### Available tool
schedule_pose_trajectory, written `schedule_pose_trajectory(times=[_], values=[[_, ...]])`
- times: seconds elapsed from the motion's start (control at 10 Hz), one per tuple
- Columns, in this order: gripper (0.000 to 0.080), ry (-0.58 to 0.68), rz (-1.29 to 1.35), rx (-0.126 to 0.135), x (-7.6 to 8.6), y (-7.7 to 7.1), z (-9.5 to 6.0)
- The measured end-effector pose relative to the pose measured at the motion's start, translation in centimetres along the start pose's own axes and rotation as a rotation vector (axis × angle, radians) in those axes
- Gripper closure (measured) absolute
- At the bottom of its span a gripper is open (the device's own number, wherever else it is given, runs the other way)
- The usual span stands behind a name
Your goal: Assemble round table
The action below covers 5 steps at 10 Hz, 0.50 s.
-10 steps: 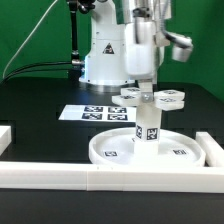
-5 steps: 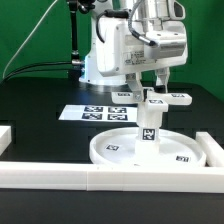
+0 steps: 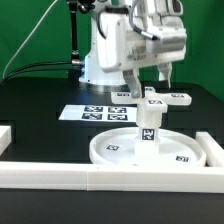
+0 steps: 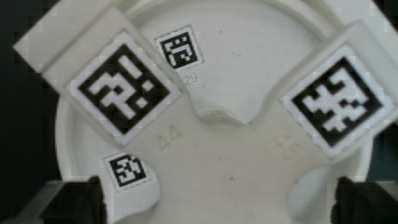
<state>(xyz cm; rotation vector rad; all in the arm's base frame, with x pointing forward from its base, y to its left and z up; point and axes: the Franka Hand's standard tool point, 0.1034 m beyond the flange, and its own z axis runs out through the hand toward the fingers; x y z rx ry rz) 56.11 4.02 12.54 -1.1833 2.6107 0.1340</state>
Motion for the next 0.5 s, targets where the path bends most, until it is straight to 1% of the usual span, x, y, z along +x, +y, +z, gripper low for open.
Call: schedule_pose_trajectory(times=[0.1, 0.2, 0.3, 0.5], values=[[0.0151, -0.023, -0.006, 0.005, -0.58, 0.37, -1.48], [0.0151, -0.036, -0.015, 0.007, -1.03, 0.77, -2.22], [0.0151, -0.031, -0.022, 0.006, -0.8, 0.76, -1.91], [0.0151, -0.028, -0.025, 0.004, -0.79, 0.82, -1.74]])
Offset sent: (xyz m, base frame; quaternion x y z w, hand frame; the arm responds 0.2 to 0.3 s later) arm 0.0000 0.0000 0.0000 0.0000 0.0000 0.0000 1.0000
